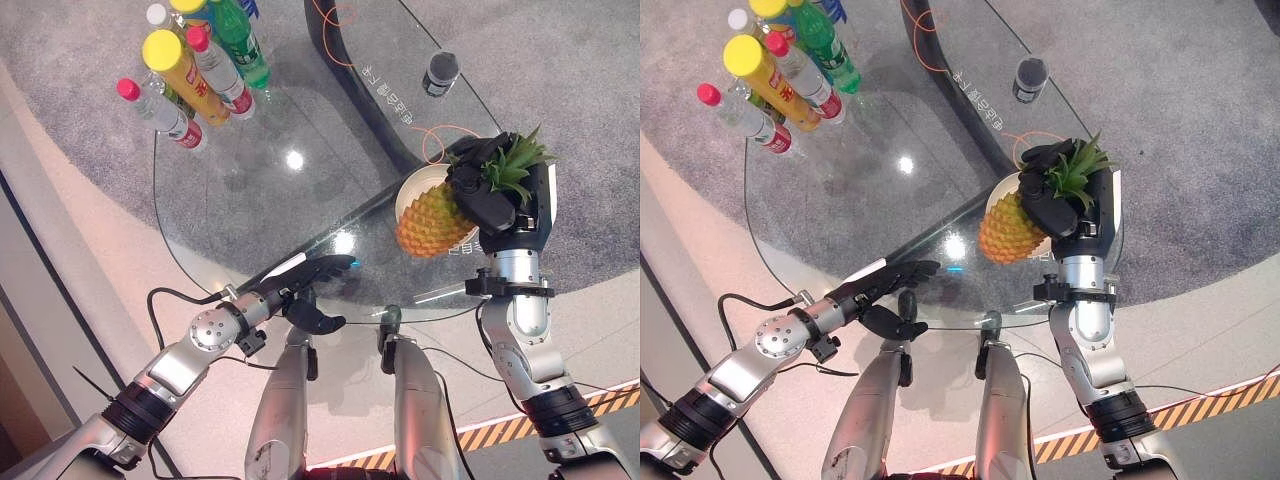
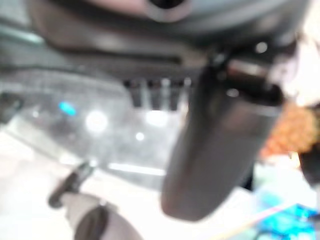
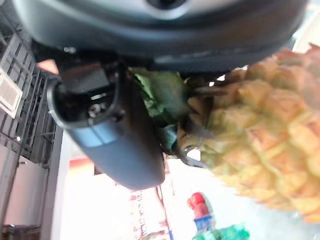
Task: Pick up the fruit to the plate
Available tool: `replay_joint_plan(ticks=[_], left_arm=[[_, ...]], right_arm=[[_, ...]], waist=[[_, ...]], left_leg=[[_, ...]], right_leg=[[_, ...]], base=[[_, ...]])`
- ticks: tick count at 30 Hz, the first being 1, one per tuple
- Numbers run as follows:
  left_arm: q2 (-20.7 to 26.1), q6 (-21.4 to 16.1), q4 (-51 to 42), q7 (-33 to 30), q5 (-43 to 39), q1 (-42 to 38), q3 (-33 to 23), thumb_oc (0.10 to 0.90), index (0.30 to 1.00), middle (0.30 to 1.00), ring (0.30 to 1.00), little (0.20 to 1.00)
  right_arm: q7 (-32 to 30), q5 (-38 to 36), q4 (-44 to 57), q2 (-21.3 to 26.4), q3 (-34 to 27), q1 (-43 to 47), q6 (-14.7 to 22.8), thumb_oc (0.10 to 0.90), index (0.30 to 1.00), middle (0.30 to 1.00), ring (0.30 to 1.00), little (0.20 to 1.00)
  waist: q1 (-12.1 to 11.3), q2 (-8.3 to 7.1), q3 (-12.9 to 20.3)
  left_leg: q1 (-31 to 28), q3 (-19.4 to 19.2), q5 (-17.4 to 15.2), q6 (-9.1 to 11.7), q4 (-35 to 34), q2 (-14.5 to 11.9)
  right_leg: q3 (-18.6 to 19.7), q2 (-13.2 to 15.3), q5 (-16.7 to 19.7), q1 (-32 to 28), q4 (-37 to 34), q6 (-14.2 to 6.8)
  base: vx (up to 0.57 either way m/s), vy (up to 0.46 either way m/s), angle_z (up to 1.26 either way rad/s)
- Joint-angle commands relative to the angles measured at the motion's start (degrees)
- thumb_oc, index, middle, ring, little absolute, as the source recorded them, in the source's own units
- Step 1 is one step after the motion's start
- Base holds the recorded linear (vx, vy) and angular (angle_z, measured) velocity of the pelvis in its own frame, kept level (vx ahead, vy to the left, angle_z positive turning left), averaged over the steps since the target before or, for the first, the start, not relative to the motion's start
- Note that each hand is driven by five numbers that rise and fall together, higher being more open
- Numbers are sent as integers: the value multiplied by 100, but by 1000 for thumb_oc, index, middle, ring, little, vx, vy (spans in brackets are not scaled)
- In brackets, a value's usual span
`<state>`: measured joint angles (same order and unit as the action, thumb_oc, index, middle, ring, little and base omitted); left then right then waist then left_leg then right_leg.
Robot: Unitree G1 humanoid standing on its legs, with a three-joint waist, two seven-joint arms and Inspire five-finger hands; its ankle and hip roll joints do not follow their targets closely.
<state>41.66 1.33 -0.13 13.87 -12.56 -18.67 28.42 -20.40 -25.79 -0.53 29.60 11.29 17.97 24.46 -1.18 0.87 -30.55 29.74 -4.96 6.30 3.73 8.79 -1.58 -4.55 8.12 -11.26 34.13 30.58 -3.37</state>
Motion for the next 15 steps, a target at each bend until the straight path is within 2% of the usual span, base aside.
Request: replay_joint_plan(ticks=[1,2,3,4,7,10,15], left_arm=[[197,-227,-634,-179,-51,-269,-110,800,900,900,900,900],[191,-194,-604,-254,-89,-261,-113,800,900,900,900,900],[192,-184,-599,-271,-106,-263,-110,800,900,900,900,900],[154,-117,-564,-379,-170,-281,-88,800,900,900,900,900],[80,27,-504,-585,-152,-377,22,800,900,900,900,900],[82,125,-506,-633,-122,-429,127,800,900,900,900,900],[119,129,-393,-761,-250,-508,282,800,900,900,900,900]], right_arm=[[-650,878,1185,452,-391,798,322,100,300,300,300,200],[-1061,1326,1103,474,-398,827,237,100,300,300,300,200],[-1190,1466,1076,483,-409,841,210,100,300,300,300,200],[-1942,2319,990,516,-429,902,-66,100,300,300,300,200],[-2898,3381,773,596,-359,1156,-527,100,300,300,300,200],[-3389,3759,534,729,-213,1473,-753,100,300,300,300,200],[-3876,3546,108,765,54,1819,-468,100,300,300,300,200]], waist=[[180,-149,76],[168,-140,76],[165,-139,76],[155,-131,76],[118,-99,76],[42,-54,76],[-25,33,76]], left_leg=[[3,-14,-849,-179,1117,300],[28,-12,-863,-188,1132,306],[42,-16,-866,-190,1139,309],[99,-20,-873,-193,1173,319],[208,-11,-875,-202,1220,322],[339,22,-882,-210,1254,355],[566,37,-845,-199,1260,374]], right_leg=[[-523,-69,1374,-562,-1605,-258],[-525,-66,1359,-533,-1577,-263],[-528,-62,1356,-521,-1569,-267],[-527,-56,1353,-464,-1535,-275],[-541,-37,1357,-350,-1477,-294],[-554,-34,1374,-232,-1466,-303],[-575,-37,1390,-7,-1429,-296]], base=[[0,0,0],[0,0,0],[-5,1,4],[-7,2,4],[-3,1,1],[3,-17,5],[-13,3,5]])
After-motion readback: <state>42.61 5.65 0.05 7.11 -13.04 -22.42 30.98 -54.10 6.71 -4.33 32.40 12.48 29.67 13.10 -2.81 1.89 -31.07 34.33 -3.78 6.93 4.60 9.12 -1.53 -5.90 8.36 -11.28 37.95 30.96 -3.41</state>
